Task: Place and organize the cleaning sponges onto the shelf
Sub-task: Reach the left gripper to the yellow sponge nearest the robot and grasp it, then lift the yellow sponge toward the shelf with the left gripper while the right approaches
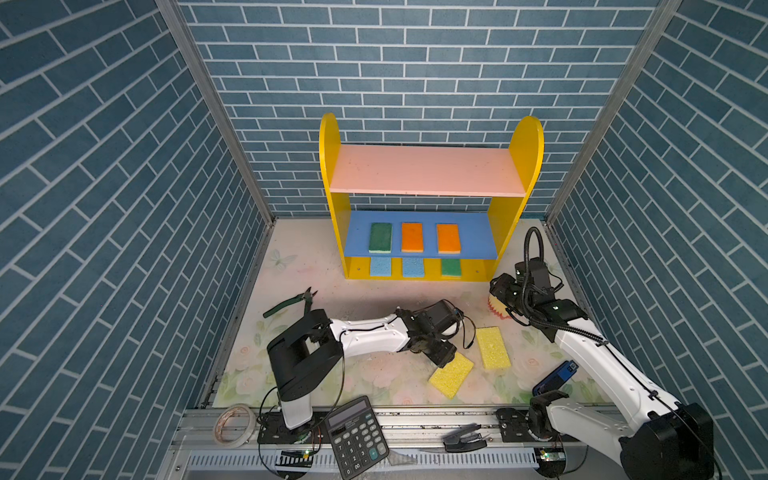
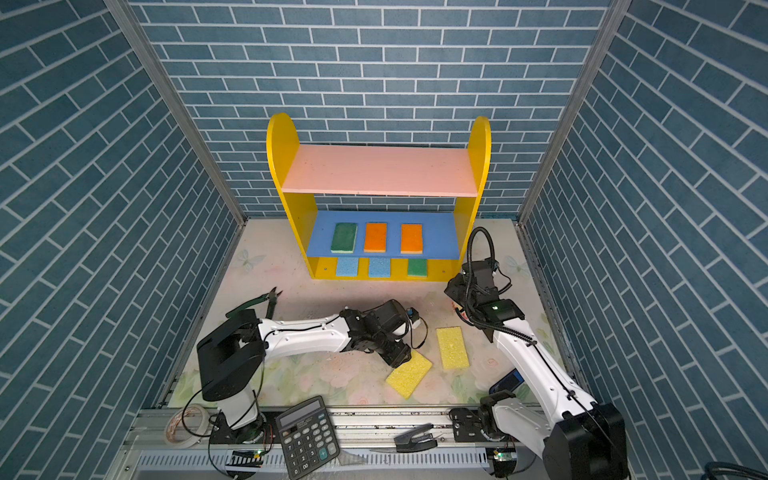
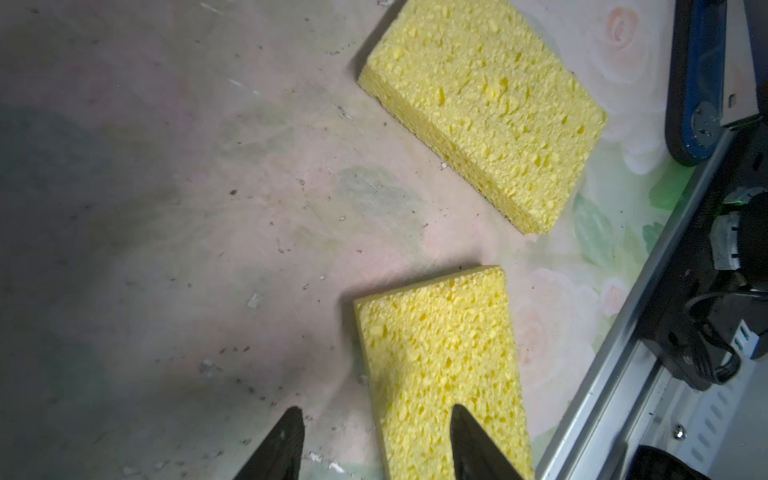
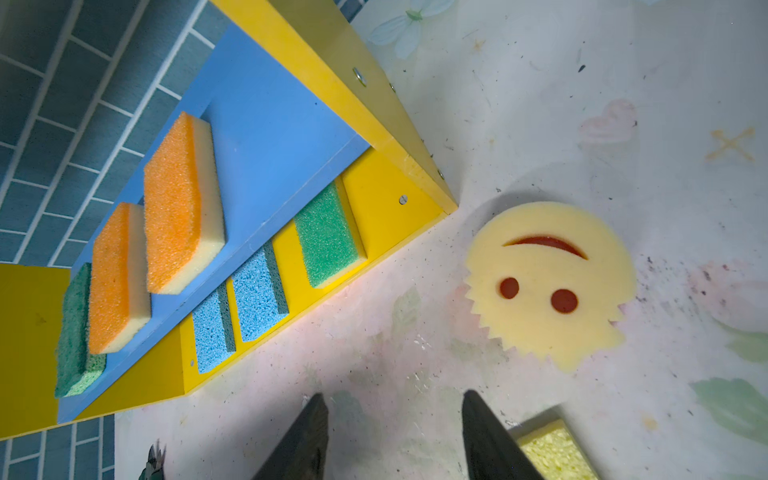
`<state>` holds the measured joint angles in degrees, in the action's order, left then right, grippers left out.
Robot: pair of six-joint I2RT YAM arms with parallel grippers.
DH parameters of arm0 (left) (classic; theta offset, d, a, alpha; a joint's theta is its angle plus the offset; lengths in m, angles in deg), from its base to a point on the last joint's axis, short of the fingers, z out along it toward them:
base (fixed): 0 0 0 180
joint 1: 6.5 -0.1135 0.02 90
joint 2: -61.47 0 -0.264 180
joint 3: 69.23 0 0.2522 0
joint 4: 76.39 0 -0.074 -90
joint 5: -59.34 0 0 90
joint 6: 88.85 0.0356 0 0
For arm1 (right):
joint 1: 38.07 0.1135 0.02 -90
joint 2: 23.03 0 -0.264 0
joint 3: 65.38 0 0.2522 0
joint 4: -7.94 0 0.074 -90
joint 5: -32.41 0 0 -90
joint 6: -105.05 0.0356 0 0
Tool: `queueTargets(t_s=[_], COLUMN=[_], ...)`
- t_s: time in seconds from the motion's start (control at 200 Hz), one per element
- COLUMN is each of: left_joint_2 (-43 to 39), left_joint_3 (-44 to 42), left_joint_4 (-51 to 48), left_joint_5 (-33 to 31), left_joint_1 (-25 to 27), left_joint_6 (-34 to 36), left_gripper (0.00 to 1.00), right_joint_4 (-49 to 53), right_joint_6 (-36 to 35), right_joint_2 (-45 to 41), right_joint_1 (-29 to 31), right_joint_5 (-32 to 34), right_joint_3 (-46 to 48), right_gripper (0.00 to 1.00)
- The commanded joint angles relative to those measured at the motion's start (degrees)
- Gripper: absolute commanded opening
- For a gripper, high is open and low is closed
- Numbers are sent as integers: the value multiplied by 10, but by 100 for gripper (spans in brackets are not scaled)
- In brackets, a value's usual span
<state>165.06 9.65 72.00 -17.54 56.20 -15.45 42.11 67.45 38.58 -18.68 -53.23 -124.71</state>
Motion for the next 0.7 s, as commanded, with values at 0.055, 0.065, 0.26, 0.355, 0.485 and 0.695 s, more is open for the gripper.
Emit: queueTargets(t_s=[0.055,0.065,0.26,0.355,0.485,0.695], left_joint_2=[29,32,66,79,84,51], left_joint_3=[23,24,48,61,72,66], left_joint_4=[-20,-21,-39,-48,-54,-50], left_joint_5=[28,27,28,32,33,26], left_joint_1=[11,11,11,11,9,-4], left_joint_6=[25,26,34,39,42,27], left_gripper=[58,58,50,41,22,1], right_joint_4=[-20,-21,-52,-54,-56,-58], right_joint_6=[-12,-12,-3,-4,-7,-6], right_joint_2=[15,17,21,18,17,25], right_joint_1=[-16,-17,-30,-35,-38,-41], right_joint_5=[-24,-25,-43,-38,-48,-69], right_joint_3=[9,9,12,9,5,1], right_gripper=[53,53,52,52,52,52])
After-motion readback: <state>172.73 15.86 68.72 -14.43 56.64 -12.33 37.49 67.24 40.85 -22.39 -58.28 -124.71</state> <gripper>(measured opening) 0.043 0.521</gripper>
